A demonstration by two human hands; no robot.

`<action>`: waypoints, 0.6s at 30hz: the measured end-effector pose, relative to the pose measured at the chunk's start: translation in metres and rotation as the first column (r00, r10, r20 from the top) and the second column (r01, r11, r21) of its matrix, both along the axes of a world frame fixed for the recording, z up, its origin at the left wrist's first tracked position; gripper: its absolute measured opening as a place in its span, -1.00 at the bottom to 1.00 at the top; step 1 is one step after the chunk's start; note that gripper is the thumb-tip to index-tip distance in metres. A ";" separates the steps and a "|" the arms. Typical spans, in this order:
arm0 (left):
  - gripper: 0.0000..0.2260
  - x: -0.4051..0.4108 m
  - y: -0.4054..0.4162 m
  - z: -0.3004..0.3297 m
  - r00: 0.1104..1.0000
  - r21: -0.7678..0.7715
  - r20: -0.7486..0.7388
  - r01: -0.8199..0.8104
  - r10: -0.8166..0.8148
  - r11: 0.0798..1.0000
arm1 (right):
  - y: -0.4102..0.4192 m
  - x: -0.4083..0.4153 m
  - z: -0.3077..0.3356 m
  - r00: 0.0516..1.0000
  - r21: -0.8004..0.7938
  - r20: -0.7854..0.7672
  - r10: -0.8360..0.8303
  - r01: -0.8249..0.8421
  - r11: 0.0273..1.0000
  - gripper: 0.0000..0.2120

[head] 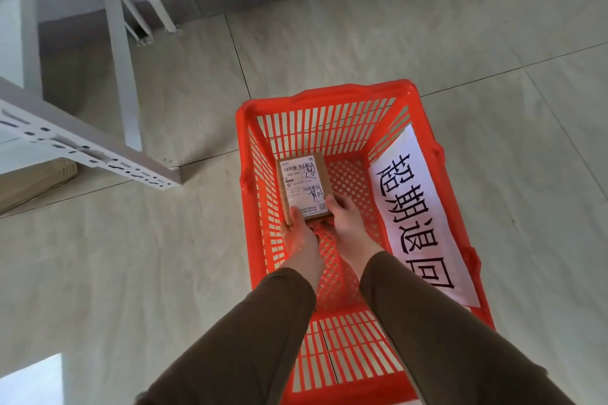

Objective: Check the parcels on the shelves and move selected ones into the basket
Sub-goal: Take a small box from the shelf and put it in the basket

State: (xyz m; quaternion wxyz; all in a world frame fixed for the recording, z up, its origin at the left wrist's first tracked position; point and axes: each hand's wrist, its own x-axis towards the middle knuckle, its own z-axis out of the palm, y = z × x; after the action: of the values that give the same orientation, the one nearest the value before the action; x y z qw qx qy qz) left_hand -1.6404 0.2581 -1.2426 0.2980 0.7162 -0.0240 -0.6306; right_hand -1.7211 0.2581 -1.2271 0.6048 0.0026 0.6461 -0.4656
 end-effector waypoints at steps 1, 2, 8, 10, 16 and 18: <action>-0.44 0.000 0.000 -0.012 1.000 0.002 0.013 0.005 -0.005 1.000 | -0.001 0.000 -0.002 1.000 0.000 -0.007 -0.001 0.001 1.000 -0.67; -0.37 0.000 0.000 -0.019 0.999 0.008 0.031 0.014 -0.014 1.000 | -0.002 0.001 -0.002 1.000 0.001 -0.015 0.000 0.000 1.000 -0.69; -0.37 0.007 -0.008 0.010 0.995 0.076 0.082 0.051 -0.058 0.996 | -0.004 0.003 -0.002 0.996 -0.011 -0.059 0.069 -0.070 0.997 -0.71; -0.35 0.009 -0.009 0.012 0.996 0.074 0.068 0.050 -0.055 0.996 | -0.003 0.001 0.001 0.991 -0.013 -0.075 0.107 -0.108 0.994 -0.71; -0.42 0.009 0.003 0.054 0.995 0.083 0.043 0.083 -0.087 0.993 | 0.015 -0.006 0.056 0.979 0.028 -0.106 0.172 -0.170 0.985 -0.68; -0.48 0.011 0.010 0.085 0.994 0.063 0.041 0.103 -0.106 0.993 | 0.024 -0.004 0.096 0.983 0.041 -0.110 0.144 -0.140 0.989 -0.61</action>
State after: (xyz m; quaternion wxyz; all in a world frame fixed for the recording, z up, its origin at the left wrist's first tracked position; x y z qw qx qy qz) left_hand -1.6294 0.2681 -1.1572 0.2421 0.7366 -0.0490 -0.6296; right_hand -1.7248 0.2819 -1.1312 0.5990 -0.0597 0.6852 -0.4100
